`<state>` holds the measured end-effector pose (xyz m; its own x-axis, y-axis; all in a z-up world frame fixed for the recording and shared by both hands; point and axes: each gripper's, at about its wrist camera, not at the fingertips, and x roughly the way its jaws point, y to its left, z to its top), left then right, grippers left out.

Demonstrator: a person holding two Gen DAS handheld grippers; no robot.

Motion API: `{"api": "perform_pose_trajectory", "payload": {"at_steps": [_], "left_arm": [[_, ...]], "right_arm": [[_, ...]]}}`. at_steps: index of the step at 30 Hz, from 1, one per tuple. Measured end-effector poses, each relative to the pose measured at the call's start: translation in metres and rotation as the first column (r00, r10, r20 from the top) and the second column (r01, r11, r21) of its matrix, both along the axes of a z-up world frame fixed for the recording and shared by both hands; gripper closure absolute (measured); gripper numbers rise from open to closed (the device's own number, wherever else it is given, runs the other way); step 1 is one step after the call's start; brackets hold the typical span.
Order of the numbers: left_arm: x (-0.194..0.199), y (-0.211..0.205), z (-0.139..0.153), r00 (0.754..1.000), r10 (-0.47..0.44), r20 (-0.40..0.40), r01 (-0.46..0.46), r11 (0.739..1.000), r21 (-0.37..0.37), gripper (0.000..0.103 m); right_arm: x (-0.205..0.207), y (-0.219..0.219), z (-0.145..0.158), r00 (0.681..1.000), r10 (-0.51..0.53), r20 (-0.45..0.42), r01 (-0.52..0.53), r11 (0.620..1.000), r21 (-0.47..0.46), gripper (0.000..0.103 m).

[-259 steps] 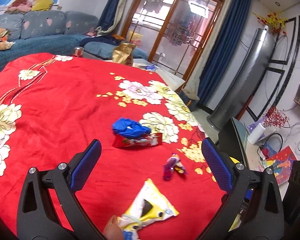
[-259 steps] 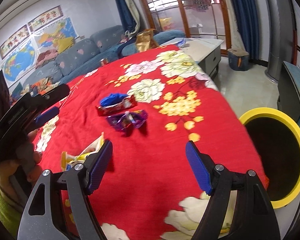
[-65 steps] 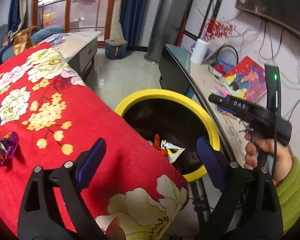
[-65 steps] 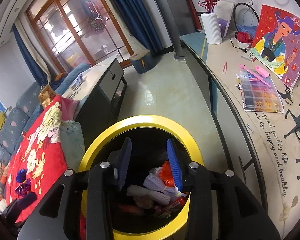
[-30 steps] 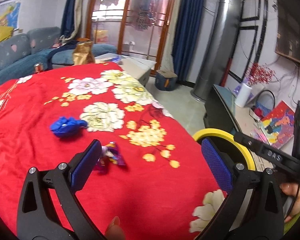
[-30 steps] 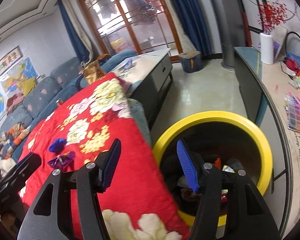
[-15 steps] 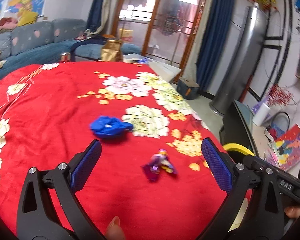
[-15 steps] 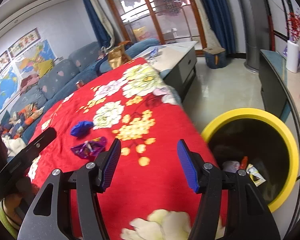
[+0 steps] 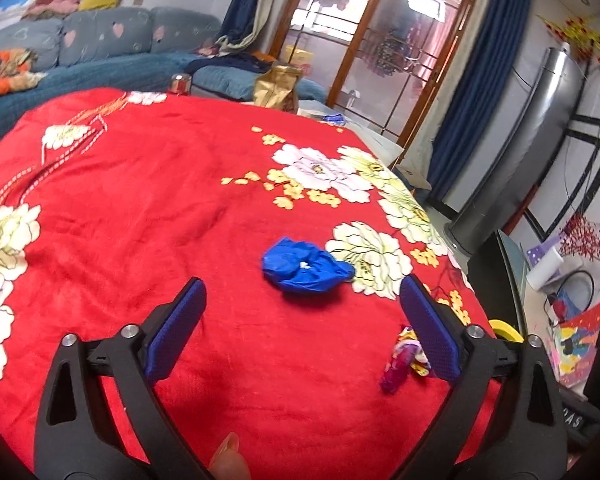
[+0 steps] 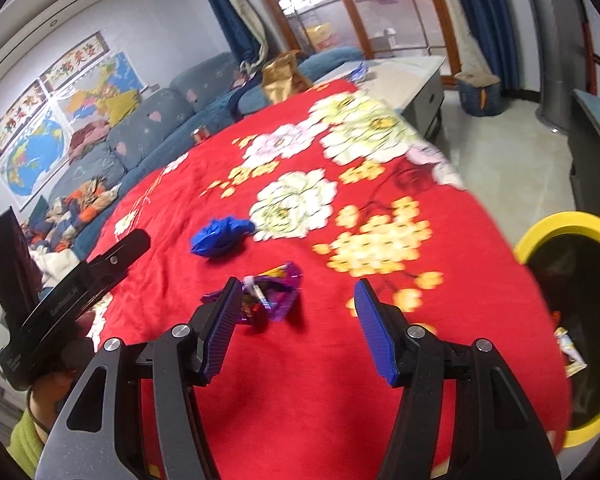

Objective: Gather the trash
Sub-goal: 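Move both open tools back over the blue plastic and purple wrapper, then grasp the blue plastic with the left tool while the right tool grasps the purple candy wrapper, then carry the blue plastic and purple wrapper with both tools over the bin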

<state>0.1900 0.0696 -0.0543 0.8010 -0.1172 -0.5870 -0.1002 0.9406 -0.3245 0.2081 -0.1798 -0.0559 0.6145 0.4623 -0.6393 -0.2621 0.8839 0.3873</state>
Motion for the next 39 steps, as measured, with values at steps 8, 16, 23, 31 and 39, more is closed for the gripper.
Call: {"api": "perform_pose_trajectory", "payload": {"at_steps": [8,16,23,31,39], "left_arm": [[0.02,0.017,-0.021,0.998,0.012,-0.069,-0.018,0.996,-0.093,0.037],[0.044,0.022,-0.041,0.992,-0.017,-0.124,-0.006,0.983,-0.185,0.043],[0.06,0.016,-0.054,0.987,-0.027,-0.156,-0.007,0.977,-0.212,0.048],[0.064,0.002,-0.056,0.983,-0.057,-0.174,0.028,0.986,-0.163,0.079],[0.05,-0.021,-0.05,0.979,-0.125,-0.163,0.108,0.988,-0.11,0.093]], "right_arm": [[0.02,0.026,-0.015,0.997,0.024,-0.07,-0.022,0.999,0.038,0.047],[0.033,0.033,-0.036,0.99,0.027,-0.139,-0.019,0.998,0.054,0.05],[0.017,0.032,-0.045,0.989,0.073,-0.129,-0.068,0.997,0.043,0.069],[-0.01,0.028,-0.043,0.989,0.11,-0.098,-0.108,0.994,0.025,0.076],[-0.025,0.016,-0.031,0.993,0.1,-0.062,-0.099,0.995,0.018,0.079]]}}
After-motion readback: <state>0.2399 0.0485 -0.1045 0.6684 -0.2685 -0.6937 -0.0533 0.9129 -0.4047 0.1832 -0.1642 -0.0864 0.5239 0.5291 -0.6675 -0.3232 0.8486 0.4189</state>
